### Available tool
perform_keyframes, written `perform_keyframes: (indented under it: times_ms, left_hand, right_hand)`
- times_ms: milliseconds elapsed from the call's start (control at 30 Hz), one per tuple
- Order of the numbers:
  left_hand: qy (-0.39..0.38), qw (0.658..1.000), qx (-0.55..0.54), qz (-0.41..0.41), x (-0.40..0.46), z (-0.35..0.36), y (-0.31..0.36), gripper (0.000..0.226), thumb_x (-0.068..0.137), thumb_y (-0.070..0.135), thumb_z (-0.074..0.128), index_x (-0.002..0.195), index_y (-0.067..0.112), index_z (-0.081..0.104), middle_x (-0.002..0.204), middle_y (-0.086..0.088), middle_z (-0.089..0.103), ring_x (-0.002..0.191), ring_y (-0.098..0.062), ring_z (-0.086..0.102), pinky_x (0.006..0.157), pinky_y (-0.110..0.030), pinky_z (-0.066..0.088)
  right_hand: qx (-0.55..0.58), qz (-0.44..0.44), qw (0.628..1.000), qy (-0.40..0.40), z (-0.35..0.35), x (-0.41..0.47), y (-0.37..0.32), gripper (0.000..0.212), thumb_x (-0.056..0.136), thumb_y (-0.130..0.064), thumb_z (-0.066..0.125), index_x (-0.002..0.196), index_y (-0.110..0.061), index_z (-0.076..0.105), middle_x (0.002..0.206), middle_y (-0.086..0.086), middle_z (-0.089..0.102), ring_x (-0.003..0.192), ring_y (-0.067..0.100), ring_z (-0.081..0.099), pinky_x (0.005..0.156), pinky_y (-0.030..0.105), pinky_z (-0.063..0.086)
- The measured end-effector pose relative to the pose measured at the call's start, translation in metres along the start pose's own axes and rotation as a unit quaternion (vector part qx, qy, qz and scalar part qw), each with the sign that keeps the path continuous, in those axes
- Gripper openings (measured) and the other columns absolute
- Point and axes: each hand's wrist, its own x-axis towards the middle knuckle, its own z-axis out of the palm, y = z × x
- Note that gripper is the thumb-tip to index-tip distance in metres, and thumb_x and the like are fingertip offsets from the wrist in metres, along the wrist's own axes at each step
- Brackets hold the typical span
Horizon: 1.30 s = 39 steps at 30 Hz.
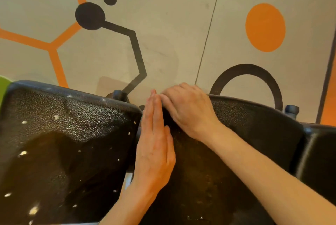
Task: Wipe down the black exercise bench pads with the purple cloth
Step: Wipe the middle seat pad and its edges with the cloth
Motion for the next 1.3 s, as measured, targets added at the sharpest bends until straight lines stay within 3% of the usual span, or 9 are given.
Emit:
perform_keyframes:
  times_ms: [167,333,433,567,733,867,1000,1133,1300]
  left_hand:
    - [0.024,0.998,0.051,0.012,-0.007,-0.062,-0.01,0.065,0.096,0.005,0.038,0.156,0.012,0.015,0.165,0.0,0.008,0.153,-0.01,0.005,0.122,-0.018,0.007]
    - [-0.001,0.982,0.183,0.044,0.001,-0.094,-0.027,0.063,0.096,0.005,0.038,0.155,0.004,0.017,0.165,-0.009,0.012,0.154,-0.02,0.003,0.125,-0.033,0.004]
    - [-0.028,0.978,0.196,0.067,0.002,-0.095,-0.03,0.062,0.096,0.006,0.04,0.154,0.003,0.019,0.165,-0.01,0.012,0.154,-0.023,0.002,0.125,-0.031,-0.001]
    - [-0.042,0.976,0.197,0.08,0.003,-0.102,-0.031,0.061,0.096,0.009,0.04,0.154,0.003,0.021,0.164,-0.009,0.012,0.154,-0.022,0.002,0.125,-0.032,0.0]
    - [-0.074,0.963,0.244,0.088,0.002,-0.113,-0.041,0.062,0.097,0.016,0.039,0.155,0.004,0.019,0.164,-0.009,0.012,0.154,-0.022,0.002,0.124,-0.028,-0.003]
    - [-0.114,0.948,0.275,0.117,-0.002,-0.122,-0.05,0.063,0.096,0.017,0.043,0.154,0.004,0.022,0.163,-0.01,0.015,0.153,-0.024,0.006,0.124,-0.029,-0.003]
    - [-0.156,0.93,0.302,0.139,-0.005,-0.132,-0.056,0.063,0.095,0.022,0.041,0.153,0.004,0.024,0.163,-0.011,0.016,0.153,-0.027,0.009,0.124,-0.033,0.0]
    - [-0.172,0.92,0.317,0.155,-0.004,-0.141,-0.059,0.063,0.097,0.022,0.042,0.154,0.004,0.023,0.164,-0.011,0.015,0.153,-0.026,0.007,0.124,-0.041,0.009]
    - [-0.193,0.904,0.335,0.184,-0.003,-0.143,-0.06,0.062,0.098,0.023,0.041,0.154,0.004,0.022,0.164,-0.01,0.013,0.154,-0.024,0.005,0.125,-0.039,0.005]
  right_hand:
    - [0.148,0.136,0.977,0.069,-0.01,-0.009,0.036,0.038,0.101,-0.044,0.031,0.106,-0.034,0.067,0.104,-0.015,0.07,0.099,0.01,0.062,0.085,0.038,0.05]
    - [0.058,-0.008,0.997,0.053,0.011,-0.005,-0.013,0.031,0.099,-0.035,0.042,0.099,-0.02,0.068,0.099,-0.007,0.069,0.097,0.016,0.06,0.092,0.035,0.042]
    - [-0.011,-0.035,0.995,0.096,0.03,-0.026,-0.027,0.028,0.098,-0.026,0.046,0.115,-0.014,0.065,0.119,0.0,0.064,0.12,0.021,0.053,0.111,0.037,0.029]
    - [-0.049,-0.124,0.986,0.099,0.036,-0.043,-0.019,0.034,0.098,-0.021,0.046,0.125,-0.01,0.061,0.134,0.006,0.059,0.132,0.024,0.047,0.113,0.043,0.03]
    - [-0.001,0.03,0.99,0.136,0.026,-0.016,-0.019,0.028,0.098,-0.029,0.047,0.109,-0.011,0.066,0.111,0.004,0.066,0.116,0.024,0.054,0.115,0.043,0.027]
    - [0.032,-0.058,0.989,0.13,0.043,-0.048,-0.019,0.038,0.098,-0.023,0.05,0.134,-0.012,0.054,0.141,0.002,0.052,0.138,0.022,0.036,0.118,0.048,0.02]
    - [-0.012,-0.152,0.986,0.069,0.038,-0.056,-0.012,0.039,0.099,-0.026,0.041,0.136,-0.018,0.052,0.146,-0.001,0.047,0.142,0.02,0.031,0.118,0.054,0.015]
    - [0.016,-0.036,0.992,0.121,0.039,-0.039,-0.023,0.037,0.098,-0.025,0.044,0.13,-0.014,0.058,0.139,0.005,0.053,0.138,0.024,0.038,0.118,0.05,0.014]
    - [0.14,-0.055,0.981,0.119,0.071,-0.073,-0.045,0.04,0.096,-0.005,0.046,0.136,-0.007,0.05,0.146,0.01,0.044,0.14,0.019,0.03,0.116,0.041,0.022]
